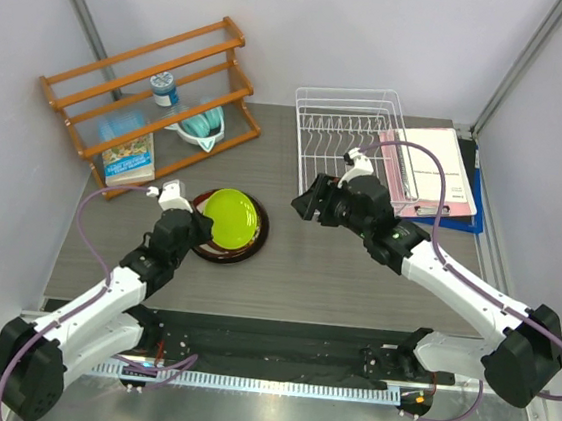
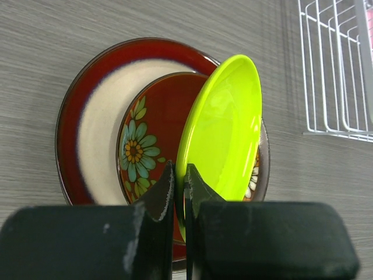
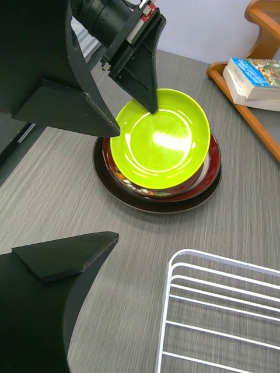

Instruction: Unload the plates from the dish rack

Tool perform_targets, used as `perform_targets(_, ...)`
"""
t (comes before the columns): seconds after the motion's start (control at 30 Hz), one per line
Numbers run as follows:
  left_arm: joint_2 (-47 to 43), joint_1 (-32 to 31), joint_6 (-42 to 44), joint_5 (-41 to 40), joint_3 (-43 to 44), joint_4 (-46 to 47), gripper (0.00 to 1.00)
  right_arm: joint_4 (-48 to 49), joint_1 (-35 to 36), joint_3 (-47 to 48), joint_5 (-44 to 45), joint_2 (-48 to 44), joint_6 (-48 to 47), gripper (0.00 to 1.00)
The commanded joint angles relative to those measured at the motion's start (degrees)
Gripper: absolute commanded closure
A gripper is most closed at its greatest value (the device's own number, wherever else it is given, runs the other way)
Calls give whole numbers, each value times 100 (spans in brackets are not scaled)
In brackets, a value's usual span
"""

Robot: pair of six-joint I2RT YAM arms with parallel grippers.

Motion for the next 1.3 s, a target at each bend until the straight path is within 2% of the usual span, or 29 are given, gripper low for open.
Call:
perform_targets(0.0,119,22,-36,-190,201,288,100,50,18,-54,141,-143,-136,28)
perform_targets(0.17,312,22,-27,-225,210,297,100,41,18,-63,202,-134,-162,28)
perform_targets(0.2,347,22,-27,-225,210,288,99,41,9,-80,211,-134,-171,28)
perform_targets(0.27,409,22,-9,-217,184,332,90,23,9,-89,255,-125,-198,28)
perform_targets(0.33,453,22,17,-225,157,358,90,6,18,-116,325,-116,-215,27)
perform_targets(0.43,462,22,35,-269,122,376,81,-38,9,-133,431,-134,-259,27)
perform_targets(0.5,453,22,44,-296,113,359,81,-65,9,-151,492,-142,-285,27)
perform_targets(0.7,427,22,44,-383,139,262,72,-91,-26,-212,606,-142,-321,27)
perform_targets(0.73,418,22,44,-401,166,201,65,-126,-34,-221,598,-160,-329,27)
perform_targets(0.8,374,22,87,-436,183,69,63,-144,-43,-230,650,-177,-347,26)
perform_targets(0.9,260,22,70,-437,131,77,46,-152,-70,-239,703,-195,-347,26)
perform_targets(1.17,-179,22,131,-603,279,-431,27,-214,-114,-300,843,-239,-400,25)
perform_targets(1.23,-346,22,262,-656,368,-607,18,-292,-122,-326,1027,-309,-435,25)
perform_targets(1.27,-399,22,324,-674,490,-678,9,-311,-131,-344,1255,-457,-557,24)
